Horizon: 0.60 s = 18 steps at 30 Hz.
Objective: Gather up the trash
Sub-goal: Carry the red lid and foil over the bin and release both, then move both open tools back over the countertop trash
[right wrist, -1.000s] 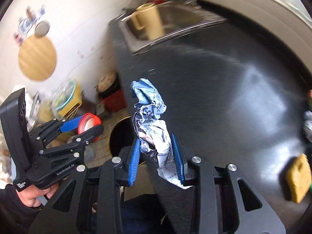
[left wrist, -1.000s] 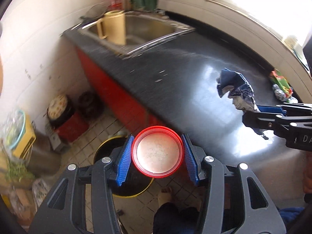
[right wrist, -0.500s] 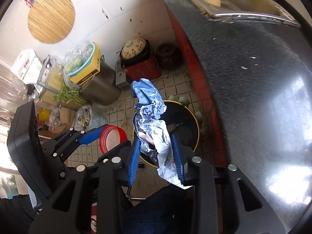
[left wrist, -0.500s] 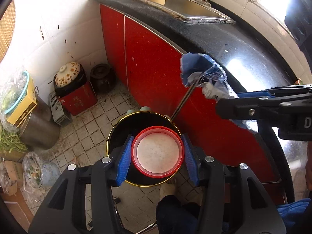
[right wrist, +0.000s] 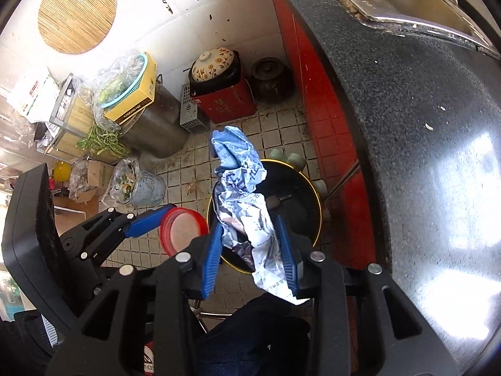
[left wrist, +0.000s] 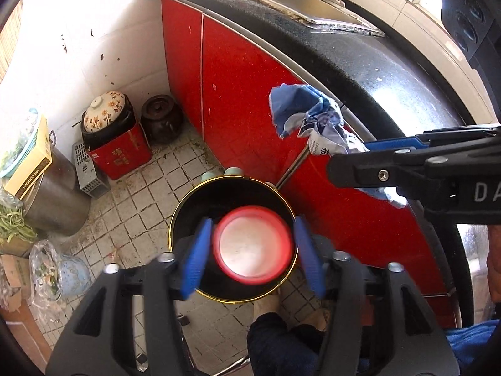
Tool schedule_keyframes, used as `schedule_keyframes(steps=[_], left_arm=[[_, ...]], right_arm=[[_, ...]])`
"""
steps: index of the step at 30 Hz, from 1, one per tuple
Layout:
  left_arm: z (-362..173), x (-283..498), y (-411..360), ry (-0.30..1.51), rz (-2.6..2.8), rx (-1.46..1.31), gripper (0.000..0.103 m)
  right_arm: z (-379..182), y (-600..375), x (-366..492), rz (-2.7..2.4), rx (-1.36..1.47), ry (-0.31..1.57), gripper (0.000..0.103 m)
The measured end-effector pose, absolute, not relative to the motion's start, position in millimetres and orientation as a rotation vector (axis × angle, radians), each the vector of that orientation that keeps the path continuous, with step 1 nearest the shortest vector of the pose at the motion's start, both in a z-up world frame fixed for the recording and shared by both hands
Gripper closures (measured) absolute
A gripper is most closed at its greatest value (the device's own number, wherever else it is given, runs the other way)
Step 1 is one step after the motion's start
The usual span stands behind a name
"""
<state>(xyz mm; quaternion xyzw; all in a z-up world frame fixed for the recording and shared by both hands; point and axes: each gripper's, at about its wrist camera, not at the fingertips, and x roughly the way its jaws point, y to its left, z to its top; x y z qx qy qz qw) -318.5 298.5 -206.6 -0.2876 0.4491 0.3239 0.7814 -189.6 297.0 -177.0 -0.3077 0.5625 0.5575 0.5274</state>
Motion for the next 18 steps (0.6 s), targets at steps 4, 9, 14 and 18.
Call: schedule_keyframes(steps=[4, 9, 14, 18], left_arm=[[-207, -321, 299, 0.970, 0.688, -0.631, 0.029], [-198, -323, 294, 0.988, 0.711, -0.597, 0.015], [-165, -313, 278, 0.983, 0.733, -0.523, 0.007], [-134, -285, 262, 0.956, 0.666, -0.464, 0.007]], right_arm=[[-172, 298, -190, 1.346, -0.719, 1.330, 0.041], [-155, 289, -185, 1.371, -0.688, 1.295, 0.028], [-111, 252, -159, 1.368, -0.603, 1.229, 0.020], [-69, 201, -117, 1.273, -0.497, 1.135, 0.016]])
